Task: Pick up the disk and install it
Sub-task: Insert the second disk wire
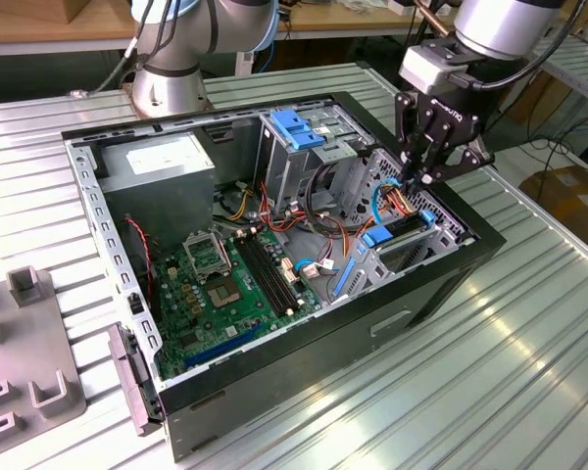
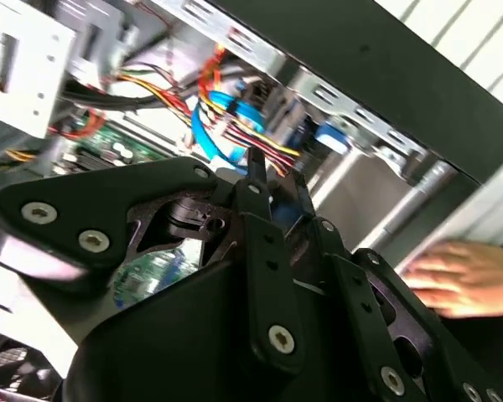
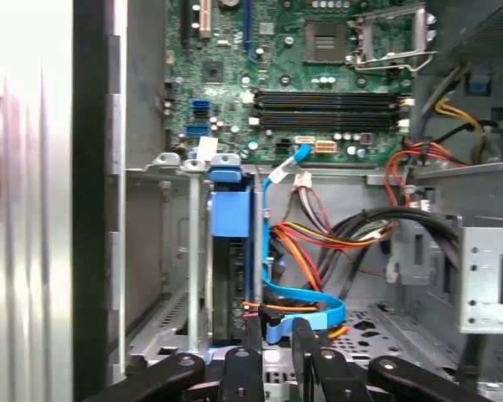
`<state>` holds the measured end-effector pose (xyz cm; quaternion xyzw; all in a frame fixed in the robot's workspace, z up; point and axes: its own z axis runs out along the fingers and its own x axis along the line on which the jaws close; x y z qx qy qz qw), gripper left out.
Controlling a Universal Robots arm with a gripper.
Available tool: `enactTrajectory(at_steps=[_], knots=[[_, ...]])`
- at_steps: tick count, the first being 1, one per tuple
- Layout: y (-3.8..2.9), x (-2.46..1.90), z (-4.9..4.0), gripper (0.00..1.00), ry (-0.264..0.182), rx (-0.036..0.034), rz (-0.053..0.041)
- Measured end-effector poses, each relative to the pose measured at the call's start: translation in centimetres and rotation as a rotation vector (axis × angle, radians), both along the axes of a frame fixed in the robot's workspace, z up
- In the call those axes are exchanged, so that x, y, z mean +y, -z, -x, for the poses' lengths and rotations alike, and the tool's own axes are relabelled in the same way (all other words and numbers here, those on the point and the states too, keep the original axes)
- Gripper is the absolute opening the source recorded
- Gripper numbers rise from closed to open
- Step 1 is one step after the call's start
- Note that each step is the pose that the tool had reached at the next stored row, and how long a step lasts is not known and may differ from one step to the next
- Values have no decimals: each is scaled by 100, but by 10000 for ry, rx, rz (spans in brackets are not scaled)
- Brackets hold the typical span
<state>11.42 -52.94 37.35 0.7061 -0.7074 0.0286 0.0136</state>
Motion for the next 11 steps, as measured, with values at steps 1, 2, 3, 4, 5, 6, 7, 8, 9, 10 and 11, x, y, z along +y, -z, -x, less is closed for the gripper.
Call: enactTrajectory(at_steps=[1,2,3,4,5,6,7,8,9,10,11], knots=[[1,0,0,29,0,0,350],[2,0,0,29,1,0,536],[2,-1,1,29,1,0,540],[3,0,0,29,1,0,540],[3,0,1,27,1,0,538],[4,0,0,21,1,-1,534],[4,-1,0,21,1,-1,532],[4,-2,1,16,1,0,531],[5,-5,1,16,1,0,527],[5,-9,1,16,1,0,523],[5,-11,1,16,-1,0,524]])
